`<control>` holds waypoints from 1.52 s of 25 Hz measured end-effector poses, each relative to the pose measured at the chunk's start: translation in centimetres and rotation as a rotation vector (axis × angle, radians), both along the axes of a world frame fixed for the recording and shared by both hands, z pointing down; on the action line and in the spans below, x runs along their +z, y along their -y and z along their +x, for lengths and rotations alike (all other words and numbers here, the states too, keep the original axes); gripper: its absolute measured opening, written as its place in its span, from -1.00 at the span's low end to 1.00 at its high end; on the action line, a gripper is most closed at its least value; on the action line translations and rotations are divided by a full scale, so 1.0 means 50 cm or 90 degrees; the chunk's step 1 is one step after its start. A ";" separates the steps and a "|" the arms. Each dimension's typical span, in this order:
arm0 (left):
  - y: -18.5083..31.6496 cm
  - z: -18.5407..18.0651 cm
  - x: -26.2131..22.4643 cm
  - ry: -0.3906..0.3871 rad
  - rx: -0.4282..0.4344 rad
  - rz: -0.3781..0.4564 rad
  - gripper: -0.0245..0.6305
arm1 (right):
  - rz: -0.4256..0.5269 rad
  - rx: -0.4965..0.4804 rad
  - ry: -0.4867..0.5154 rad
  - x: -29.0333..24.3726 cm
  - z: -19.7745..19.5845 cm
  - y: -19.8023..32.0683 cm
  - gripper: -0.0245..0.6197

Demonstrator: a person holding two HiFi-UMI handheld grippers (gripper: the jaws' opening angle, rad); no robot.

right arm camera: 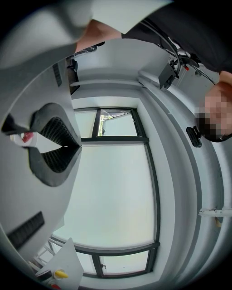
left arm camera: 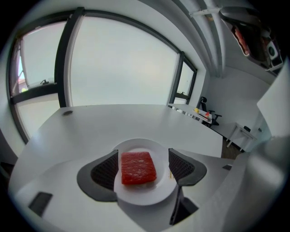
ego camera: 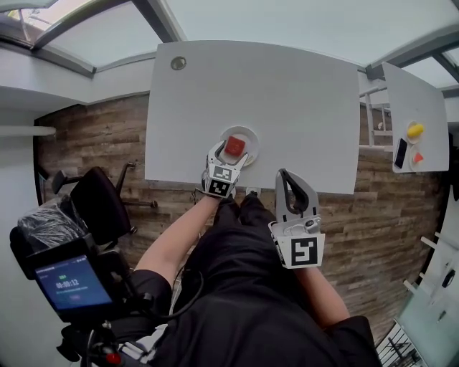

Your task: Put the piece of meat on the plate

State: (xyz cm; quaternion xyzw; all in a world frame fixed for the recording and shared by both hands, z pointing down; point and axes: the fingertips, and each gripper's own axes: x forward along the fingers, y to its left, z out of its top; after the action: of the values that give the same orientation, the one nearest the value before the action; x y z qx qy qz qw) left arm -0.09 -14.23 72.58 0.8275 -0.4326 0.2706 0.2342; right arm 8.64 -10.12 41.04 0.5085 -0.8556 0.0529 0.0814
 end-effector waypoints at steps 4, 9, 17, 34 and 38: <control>-0.015 0.007 0.008 -0.010 0.009 -0.015 0.09 | -0.010 -0.003 0.002 0.015 -0.001 0.006 -0.91; -0.008 0.018 -0.030 -0.045 -0.012 -0.008 0.09 | 0.006 -0.017 0.014 0.008 -0.004 0.009 -0.91; -0.062 0.027 -0.165 -0.079 -0.018 0.062 0.09 | 0.018 -0.005 0.005 -0.033 -0.009 -0.049 -0.91; -0.105 -0.026 -0.365 -0.149 -0.109 0.159 0.09 | 0.061 -0.030 0.034 -0.081 -0.038 -0.034 -0.91; -0.108 -0.039 -0.429 -0.177 -0.134 0.180 -0.04 | 0.057 -0.027 0.034 -0.084 -0.041 -0.035 -0.91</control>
State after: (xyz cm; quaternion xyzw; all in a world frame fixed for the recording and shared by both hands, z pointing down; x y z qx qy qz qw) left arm -2.03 -8.84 51.16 0.8320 -0.5135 0.0647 0.2000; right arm 6.59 -8.37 36.81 0.4916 -0.8696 0.0264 0.0368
